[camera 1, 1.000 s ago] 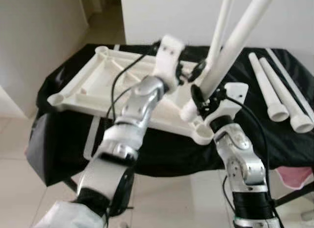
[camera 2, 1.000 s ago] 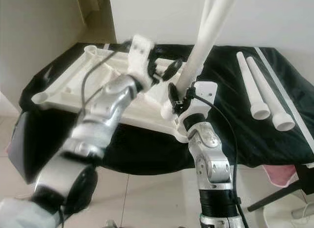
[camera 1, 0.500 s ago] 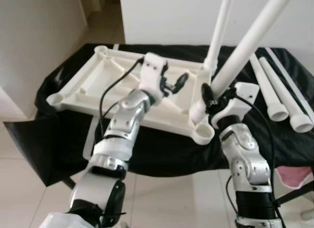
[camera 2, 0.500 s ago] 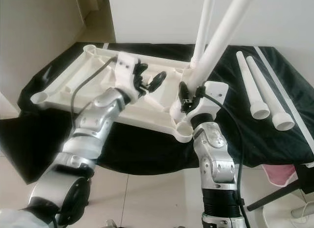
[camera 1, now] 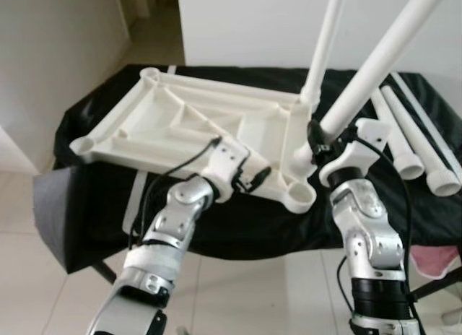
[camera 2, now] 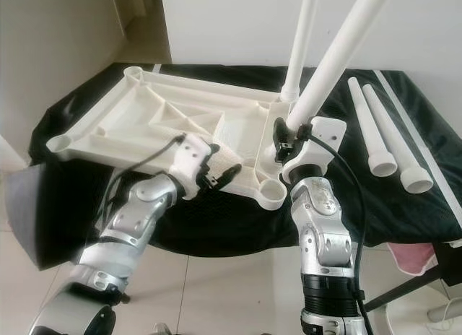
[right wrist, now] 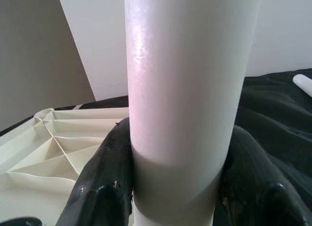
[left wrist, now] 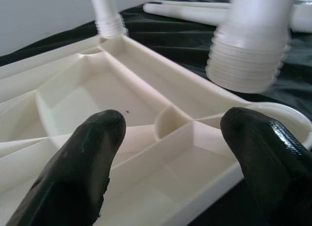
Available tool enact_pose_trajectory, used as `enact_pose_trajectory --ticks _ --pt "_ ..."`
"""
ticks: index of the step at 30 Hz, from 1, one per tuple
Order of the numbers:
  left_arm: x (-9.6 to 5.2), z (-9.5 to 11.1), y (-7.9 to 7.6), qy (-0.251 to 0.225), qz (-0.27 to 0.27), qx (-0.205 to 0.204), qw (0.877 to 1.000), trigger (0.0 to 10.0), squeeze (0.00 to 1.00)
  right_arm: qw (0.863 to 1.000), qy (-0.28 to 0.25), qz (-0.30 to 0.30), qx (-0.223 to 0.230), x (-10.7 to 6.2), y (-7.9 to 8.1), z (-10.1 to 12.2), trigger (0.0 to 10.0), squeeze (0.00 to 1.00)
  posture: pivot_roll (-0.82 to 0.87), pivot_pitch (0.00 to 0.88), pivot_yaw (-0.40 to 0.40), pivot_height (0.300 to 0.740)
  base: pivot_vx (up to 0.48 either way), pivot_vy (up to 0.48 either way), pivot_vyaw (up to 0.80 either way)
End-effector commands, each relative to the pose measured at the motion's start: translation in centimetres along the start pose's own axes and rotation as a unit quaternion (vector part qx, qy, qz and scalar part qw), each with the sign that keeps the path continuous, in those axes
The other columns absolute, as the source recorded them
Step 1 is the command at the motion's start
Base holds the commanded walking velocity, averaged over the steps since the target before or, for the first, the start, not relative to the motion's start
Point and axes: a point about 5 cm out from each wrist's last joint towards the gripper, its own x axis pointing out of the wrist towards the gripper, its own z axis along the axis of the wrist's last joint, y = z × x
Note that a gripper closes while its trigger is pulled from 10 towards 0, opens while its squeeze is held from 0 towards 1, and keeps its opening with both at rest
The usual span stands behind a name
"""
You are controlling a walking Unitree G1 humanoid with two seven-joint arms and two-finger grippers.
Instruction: Building children table
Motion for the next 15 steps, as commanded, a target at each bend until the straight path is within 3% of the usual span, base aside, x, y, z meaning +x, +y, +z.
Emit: enact_pose_trajectory --ticks 1,5,8,15 --pt "0.0 -1.4 -0.3 0.050 0.008 0.028 0.998 10.0 0.00 1.000 -0.005 -0.007 -0.001 0.3 -0.1 0.4 10.0 0.00 -0.08 0.007 -0.036 0.740 0.000 0.000 0.00" --pt "0.1 -2.3 -0.2 0.083 0.019 0.043 0.995 10.0 0.00 1.000 -0.006 -0.010 -0.001 0.3 -0.2 0.5 10.0 0.00 -0.09 0.010 -0.034 0.740 0.000 0.000 0.00" --pt "0.0 -2.9 -0.3 0.108 0.019 0.078 0.991 10.0 0.00 1.000 -0.006 -0.014 -0.001 0.3 -0.3 0.5 10.0 0.00 -0.09 0.017 -0.032 0.740 0.000 0.000 0.00" --pt "0.5 -3.5 -0.3 0.147 0.032 0.103 0.983 10.0 0.00 1.000 -0.005 -0.022 -0.002 0.2 -0.5 0.5 10.0 0.00 -0.09 0.030 -0.029 0.740 0.000 0.000 0.00"
